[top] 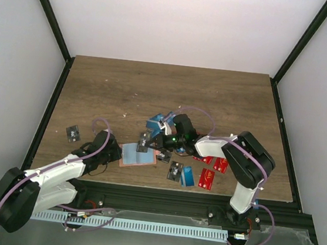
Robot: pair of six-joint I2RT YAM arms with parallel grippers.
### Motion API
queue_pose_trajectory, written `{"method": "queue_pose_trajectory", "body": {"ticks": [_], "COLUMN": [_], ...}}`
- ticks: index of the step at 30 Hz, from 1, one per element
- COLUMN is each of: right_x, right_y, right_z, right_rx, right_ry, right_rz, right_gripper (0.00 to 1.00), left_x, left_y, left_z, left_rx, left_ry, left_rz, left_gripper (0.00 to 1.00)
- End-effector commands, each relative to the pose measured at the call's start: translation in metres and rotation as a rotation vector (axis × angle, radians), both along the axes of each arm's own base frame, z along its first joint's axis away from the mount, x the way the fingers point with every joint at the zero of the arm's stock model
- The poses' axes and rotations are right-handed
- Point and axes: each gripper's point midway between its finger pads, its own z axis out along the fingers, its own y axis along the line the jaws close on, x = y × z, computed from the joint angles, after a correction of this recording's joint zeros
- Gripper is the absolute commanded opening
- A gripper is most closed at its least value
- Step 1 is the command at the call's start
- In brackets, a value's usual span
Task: Put the credit cards into the card holder
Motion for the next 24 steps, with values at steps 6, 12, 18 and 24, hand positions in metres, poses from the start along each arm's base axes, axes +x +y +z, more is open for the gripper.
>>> {"method": "queue_pose_trajectory", "body": {"ticks": [6, 12, 18, 24], "right_x": [0.001, -0.003, -0.005, -0.006], "right_y": [-0.007, -0.006, -0.004, -0.002], "right_z": [-0.031, -0.033, -0.031, -0.029], "right_rx": [-0.046, -0.021, 0.006, 0.021], "right_ry": [0.058, 0.08, 0.088, 0.091], "right_rz": [-0.044, -0.035, -0.024, -0.017], "right_gripper": [0.01, 0.01, 0.01, 0.01], "left_x": [-0.011, -0.011, -0.011, -0.011], "left_y": [0.003, 0.002, 0.002, 0.002], "left_z": [-0.01, -0.009, -0.009, -0.009], "left_rx": [0.005, 0.006, 0.005, 0.004], "left_ry": [0.034, 0.034, 0.035, 0.034], "left_rz": [-0.019, -0.023, -0.026, -0.026], "left_gripper": [0.3, 0.29, 0.3, 0.29]}}
